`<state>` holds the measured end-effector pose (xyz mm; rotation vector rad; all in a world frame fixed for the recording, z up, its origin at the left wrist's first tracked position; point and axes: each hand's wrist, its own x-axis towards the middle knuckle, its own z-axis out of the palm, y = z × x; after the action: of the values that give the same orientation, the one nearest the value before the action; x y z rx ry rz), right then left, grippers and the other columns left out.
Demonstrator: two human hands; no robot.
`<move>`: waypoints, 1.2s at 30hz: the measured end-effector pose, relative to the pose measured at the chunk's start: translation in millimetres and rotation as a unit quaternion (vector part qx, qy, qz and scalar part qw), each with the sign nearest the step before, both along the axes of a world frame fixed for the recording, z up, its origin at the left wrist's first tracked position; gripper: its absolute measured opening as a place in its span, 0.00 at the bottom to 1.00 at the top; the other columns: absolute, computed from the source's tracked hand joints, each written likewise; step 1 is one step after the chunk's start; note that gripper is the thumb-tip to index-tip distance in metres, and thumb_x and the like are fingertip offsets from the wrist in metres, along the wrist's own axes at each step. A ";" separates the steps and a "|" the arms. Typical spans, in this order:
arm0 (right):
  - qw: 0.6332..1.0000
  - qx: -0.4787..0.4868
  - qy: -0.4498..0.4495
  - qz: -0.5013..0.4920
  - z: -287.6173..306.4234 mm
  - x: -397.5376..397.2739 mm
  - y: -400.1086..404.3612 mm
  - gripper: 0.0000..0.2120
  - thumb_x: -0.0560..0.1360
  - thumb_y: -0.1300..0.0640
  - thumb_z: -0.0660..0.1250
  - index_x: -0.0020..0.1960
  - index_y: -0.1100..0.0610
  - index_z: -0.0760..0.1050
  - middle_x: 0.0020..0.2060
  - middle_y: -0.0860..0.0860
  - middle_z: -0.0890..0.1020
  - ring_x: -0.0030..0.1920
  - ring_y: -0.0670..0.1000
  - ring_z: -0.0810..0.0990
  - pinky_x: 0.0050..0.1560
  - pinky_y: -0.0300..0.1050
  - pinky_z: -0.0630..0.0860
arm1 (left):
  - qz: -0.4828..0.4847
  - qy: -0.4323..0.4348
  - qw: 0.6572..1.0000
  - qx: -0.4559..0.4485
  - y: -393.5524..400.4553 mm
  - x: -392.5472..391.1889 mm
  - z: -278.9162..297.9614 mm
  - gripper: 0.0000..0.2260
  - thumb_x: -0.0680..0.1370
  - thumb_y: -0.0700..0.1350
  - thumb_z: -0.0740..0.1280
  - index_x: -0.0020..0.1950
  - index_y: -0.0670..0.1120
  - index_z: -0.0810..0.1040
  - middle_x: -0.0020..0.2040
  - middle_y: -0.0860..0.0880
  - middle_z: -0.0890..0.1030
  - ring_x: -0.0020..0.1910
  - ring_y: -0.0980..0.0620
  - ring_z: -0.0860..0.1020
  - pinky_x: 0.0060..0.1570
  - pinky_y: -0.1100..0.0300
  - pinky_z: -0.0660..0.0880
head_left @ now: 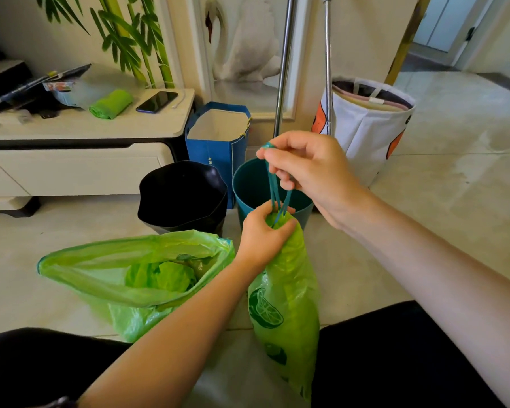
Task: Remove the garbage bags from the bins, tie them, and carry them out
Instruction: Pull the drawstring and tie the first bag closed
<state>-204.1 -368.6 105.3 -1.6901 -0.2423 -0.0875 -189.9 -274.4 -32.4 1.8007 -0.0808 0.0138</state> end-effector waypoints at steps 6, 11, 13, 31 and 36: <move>0.997 0.050 -0.028 -0.058 8.4 4.9 -8.3 0.06 0.74 0.62 0.67 0.46 0.63 0.80 0.30 0.51 0.75 0.29 0.44 0.69 0.27 0.35 0.65 | -0.023 -0.004 1.000 0.020 5.1 -1.1 -7.1 0.07 0.72 0.47 0.72 0.40 0.46 0.77 0.34 0.51 0.79 0.37 0.50 0.79 0.45 0.49 0.78; 0.993 0.042 -0.064 -0.086 10.9 4.9 -15.0 0.06 0.74 0.63 0.66 0.45 0.64 0.80 0.27 0.49 0.74 0.26 0.44 0.69 0.26 0.35 0.65 | -0.039 0.009 0.994 0.097 21.7 -9.4 -38.3 0.08 0.75 0.51 0.70 0.38 0.49 0.78 0.35 0.51 0.80 0.36 0.52 0.79 0.43 0.51 0.77; 0.994 0.030 -0.062 -0.079 8.7 5.2 -13.2 0.06 0.75 0.62 0.66 0.47 0.65 0.80 0.28 0.49 0.74 0.27 0.43 0.70 0.26 0.35 0.65 | -0.044 0.028 0.991 0.121 26.5 -10.1 -44.2 0.11 0.75 0.52 0.69 0.36 0.49 0.77 0.33 0.51 0.78 0.34 0.52 0.76 0.41 0.48 0.76; 0.995 0.025 -0.056 -0.072 0.2 2.6 -9.2 0.07 0.75 0.63 0.66 0.47 0.67 0.80 0.30 0.51 0.77 0.31 0.53 0.72 0.32 0.44 0.73 | -0.070 0.013 0.996 0.056 15.1 -4.7 -22.8 0.11 0.78 0.50 0.64 0.44 0.45 0.82 0.41 0.54 0.83 0.44 0.61 0.79 0.50 0.63 0.74; 0.993 0.058 -0.017 -0.103 1.1 5.5 -15.8 0.08 0.76 0.63 0.65 0.49 0.67 0.79 0.32 0.54 0.77 0.33 0.52 0.72 0.34 0.43 0.73 | -0.189 0.033 0.959 0.207 22.4 4.8 -1.4 0.10 0.78 0.53 0.64 0.51 0.48 0.79 0.46 0.52 0.81 0.47 0.56 0.78 0.49 0.62 0.72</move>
<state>-198.6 -384.4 106.4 -1.5938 -0.0850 -0.2787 -185.1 -252.1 -33.8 2.1740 -0.4054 -0.3603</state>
